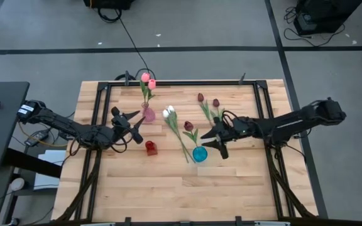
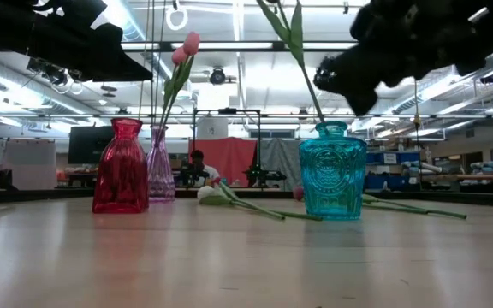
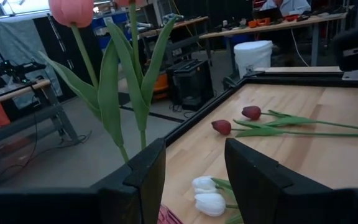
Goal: Sort flowers into vase by color
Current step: Put the right red flower into the blue vase
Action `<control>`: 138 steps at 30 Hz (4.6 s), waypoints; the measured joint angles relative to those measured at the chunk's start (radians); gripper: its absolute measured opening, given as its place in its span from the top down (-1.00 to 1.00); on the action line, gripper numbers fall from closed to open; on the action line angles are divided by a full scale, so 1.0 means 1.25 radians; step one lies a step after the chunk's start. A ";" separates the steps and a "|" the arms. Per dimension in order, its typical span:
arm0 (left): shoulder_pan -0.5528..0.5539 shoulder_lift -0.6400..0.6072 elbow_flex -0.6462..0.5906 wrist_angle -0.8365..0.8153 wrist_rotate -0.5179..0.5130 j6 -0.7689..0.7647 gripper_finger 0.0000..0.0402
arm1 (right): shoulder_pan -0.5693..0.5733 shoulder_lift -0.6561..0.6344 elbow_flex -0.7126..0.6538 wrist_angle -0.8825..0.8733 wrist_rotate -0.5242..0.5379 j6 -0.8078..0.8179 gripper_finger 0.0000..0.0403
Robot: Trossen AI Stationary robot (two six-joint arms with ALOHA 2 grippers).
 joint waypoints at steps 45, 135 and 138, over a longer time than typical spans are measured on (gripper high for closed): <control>0.000 0.000 0.000 -0.013 0.008 -0.028 0.15 | -0.228 0.178 0.135 -0.720 0.251 0.265 0.92; -0.001 0.000 0.000 -0.005 0.006 -0.030 0.15 | -0.169 0.159 0.135 -0.608 0.218 0.159 0.21; -0.001 0.000 0.000 -0.005 0.006 -0.030 0.15 | -0.173 0.204 0.176 -0.655 0.211 0.140 0.18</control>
